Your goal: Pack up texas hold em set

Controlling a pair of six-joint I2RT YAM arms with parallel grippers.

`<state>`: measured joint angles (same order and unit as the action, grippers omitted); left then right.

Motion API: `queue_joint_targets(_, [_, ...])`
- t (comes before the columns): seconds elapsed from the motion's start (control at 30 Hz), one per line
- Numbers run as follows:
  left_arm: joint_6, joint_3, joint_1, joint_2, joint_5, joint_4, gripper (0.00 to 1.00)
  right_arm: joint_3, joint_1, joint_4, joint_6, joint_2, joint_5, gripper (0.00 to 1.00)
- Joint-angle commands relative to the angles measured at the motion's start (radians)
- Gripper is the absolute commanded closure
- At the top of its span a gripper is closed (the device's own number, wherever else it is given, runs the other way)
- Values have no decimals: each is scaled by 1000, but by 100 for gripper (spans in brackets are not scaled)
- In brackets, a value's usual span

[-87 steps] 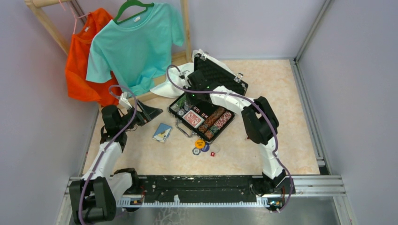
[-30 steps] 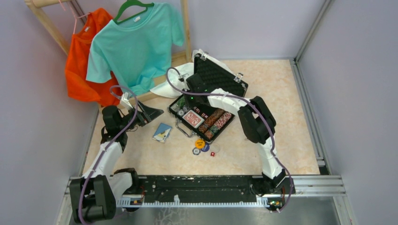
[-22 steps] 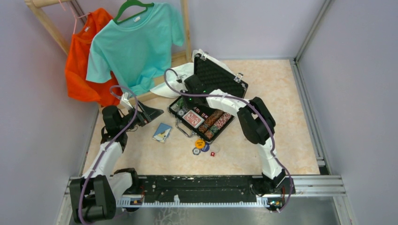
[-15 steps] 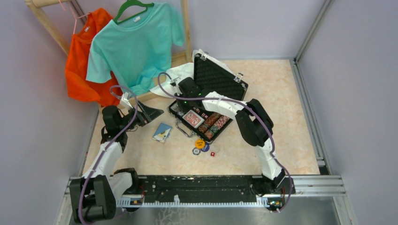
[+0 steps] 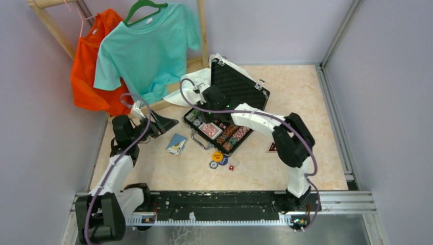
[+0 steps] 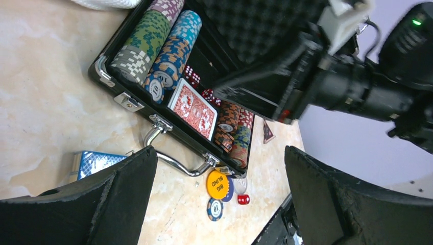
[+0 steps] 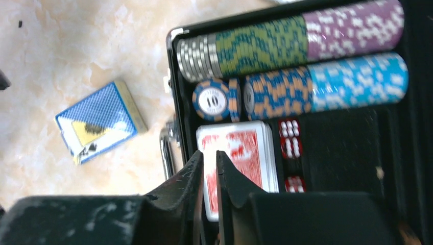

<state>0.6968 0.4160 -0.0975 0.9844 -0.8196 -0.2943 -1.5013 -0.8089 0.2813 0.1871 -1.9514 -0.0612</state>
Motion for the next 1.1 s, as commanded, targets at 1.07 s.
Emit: queue_joint_targets(1.07, [-269, 69, 677, -113, 742, 364, 1, 664, -428, 288, 705, 511, 533, 52])
